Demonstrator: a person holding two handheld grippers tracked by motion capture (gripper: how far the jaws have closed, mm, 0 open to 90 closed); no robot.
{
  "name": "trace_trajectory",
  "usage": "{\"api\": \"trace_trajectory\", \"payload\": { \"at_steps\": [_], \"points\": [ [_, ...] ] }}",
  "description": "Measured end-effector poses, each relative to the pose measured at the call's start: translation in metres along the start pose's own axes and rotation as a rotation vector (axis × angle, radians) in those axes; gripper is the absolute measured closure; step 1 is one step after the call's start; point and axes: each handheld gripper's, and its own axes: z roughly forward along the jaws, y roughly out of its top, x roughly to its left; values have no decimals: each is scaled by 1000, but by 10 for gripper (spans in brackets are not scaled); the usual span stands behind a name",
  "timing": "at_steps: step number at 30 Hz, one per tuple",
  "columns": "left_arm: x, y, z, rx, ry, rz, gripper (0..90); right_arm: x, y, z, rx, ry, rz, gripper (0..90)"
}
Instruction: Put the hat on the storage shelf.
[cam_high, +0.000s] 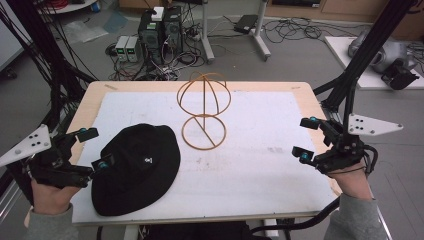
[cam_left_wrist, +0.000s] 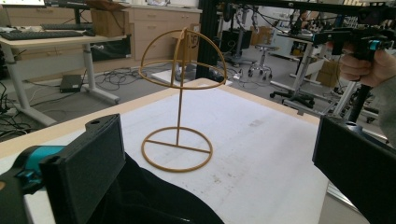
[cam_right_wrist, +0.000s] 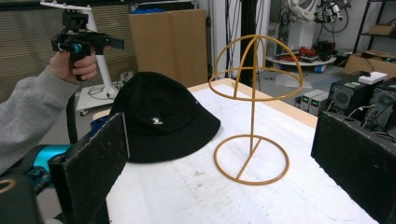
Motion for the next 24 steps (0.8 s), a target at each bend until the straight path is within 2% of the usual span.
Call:
{"api": "trace_trajectory", "payload": {
  "at_steps": [24],
  "points": [
    [0,-1,0,3,0,-1,27,-2,-1,1,5,0,6,33]
  ]
}}
